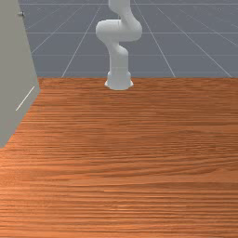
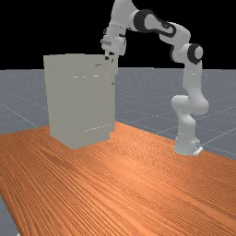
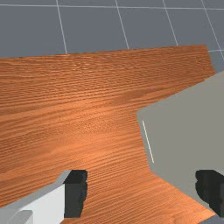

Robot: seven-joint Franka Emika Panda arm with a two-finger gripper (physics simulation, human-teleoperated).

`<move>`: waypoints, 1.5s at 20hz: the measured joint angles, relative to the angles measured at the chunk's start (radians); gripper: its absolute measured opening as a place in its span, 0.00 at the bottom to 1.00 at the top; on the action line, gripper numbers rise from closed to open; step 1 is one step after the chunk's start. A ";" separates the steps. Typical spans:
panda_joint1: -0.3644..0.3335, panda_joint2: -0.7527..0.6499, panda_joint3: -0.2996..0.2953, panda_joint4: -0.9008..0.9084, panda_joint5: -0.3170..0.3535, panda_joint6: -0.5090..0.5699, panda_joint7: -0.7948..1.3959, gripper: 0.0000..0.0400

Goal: Open the drawer

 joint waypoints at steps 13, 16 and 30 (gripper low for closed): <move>-0.126 0.100 -0.110 0.301 0.009 -0.064 -0.092 1.00; -0.129 0.118 -0.112 0.303 0.012 -0.070 -0.105 1.00; -0.199 0.217 -0.159 0.265 0.045 -0.065 -0.170 1.00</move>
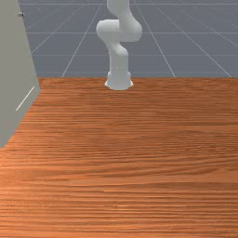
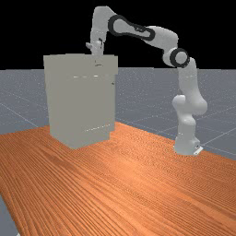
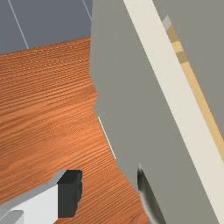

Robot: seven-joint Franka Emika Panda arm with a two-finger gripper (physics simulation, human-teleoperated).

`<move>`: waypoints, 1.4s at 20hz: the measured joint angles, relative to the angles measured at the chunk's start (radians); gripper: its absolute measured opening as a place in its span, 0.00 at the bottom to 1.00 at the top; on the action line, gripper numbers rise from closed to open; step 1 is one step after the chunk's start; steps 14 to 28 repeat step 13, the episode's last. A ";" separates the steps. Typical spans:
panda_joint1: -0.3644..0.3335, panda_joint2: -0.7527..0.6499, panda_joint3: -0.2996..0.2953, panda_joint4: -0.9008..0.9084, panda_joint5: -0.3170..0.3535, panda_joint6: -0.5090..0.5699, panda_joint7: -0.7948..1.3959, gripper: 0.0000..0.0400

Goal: Open the drawer

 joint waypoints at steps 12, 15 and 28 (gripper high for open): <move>0.160 -0.279 0.196 -0.346 -0.046 0.012 0.153 1.00; 0.174 -0.296 0.224 -0.365 -0.050 0.010 0.178 1.00; 0.174 -0.296 0.224 -0.365 -0.050 0.010 0.178 1.00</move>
